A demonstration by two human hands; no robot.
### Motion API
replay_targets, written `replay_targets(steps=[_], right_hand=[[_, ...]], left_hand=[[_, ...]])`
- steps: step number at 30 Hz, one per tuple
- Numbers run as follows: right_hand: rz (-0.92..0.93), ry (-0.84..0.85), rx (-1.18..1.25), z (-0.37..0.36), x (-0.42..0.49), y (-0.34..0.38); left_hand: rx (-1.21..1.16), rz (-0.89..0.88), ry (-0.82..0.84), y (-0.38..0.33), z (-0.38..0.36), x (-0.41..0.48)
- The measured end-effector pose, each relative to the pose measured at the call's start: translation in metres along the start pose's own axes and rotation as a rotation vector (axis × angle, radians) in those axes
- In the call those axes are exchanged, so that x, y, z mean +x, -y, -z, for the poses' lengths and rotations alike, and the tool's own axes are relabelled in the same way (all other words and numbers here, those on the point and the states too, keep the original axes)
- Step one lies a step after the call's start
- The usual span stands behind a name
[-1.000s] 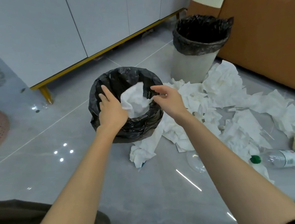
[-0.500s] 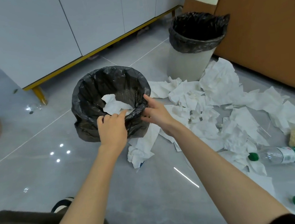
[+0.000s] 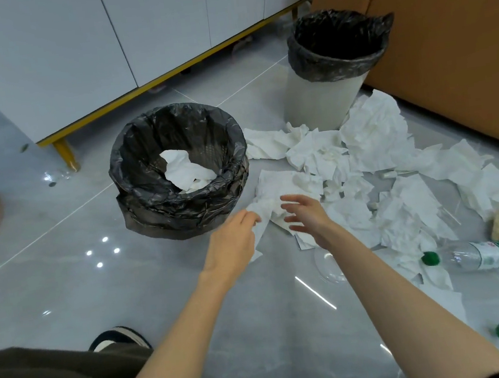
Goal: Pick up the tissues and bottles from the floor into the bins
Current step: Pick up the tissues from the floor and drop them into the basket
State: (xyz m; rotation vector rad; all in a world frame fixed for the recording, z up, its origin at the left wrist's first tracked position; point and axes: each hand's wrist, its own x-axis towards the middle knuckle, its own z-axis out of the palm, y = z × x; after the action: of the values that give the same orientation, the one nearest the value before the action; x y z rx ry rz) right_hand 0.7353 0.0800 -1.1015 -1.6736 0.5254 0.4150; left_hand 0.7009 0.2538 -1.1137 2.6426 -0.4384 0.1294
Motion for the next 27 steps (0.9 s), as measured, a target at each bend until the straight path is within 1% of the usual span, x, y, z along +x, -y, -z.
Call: replay_targets(steps=[2,3,7,9,12,15,16,18,23,25,27], right_hand=[[-0.081,0.003,-0.009,0.007,0.001,-0.02],[-0.116,0.019,-0.023,0.009,0.002,-0.028],[-0.194,0.138,-0.029,0.001,0.004,-0.048],[-0.208,0.187,-0.016,-0.011,0.006,-0.047],[-0.209,0.262,-0.019,-0.031,0.013,-0.043],[-0.193,0.272,-0.016,-0.045,0.023,-0.04],[-0.189,0.246,-0.019,-0.048,0.024,-0.038],[-0.152,0.135,-0.004,-0.053,0.027,-0.038],[0.076,-0.35,0.075,-0.04,0.025,-0.033],[0.13,-0.474,0.09,-0.025,0.022,-0.027],[0.172,-0.577,0.071,-0.011,0.015,-0.026]], left_hand=[[-0.005,0.175,0.198,0.008,-0.017,-0.008],[-0.017,0.244,0.26,0.013,-0.024,-0.013],[-0.049,0.406,0.405,0.035,-0.048,-0.03],[-0.077,0.43,0.456,0.042,-0.056,-0.036],[-0.127,0.403,0.48,0.048,-0.062,-0.041],[-0.154,0.396,0.47,0.05,-0.065,-0.044],[-0.163,0.395,0.454,0.05,-0.065,-0.044],[-0.179,0.397,0.42,0.049,-0.065,-0.043],[-0.157,0.465,0.278,0.048,-0.066,-0.037],[-0.136,0.473,0.246,0.045,-0.066,-0.035],[-0.114,0.436,0.253,0.04,-0.067,-0.033]])
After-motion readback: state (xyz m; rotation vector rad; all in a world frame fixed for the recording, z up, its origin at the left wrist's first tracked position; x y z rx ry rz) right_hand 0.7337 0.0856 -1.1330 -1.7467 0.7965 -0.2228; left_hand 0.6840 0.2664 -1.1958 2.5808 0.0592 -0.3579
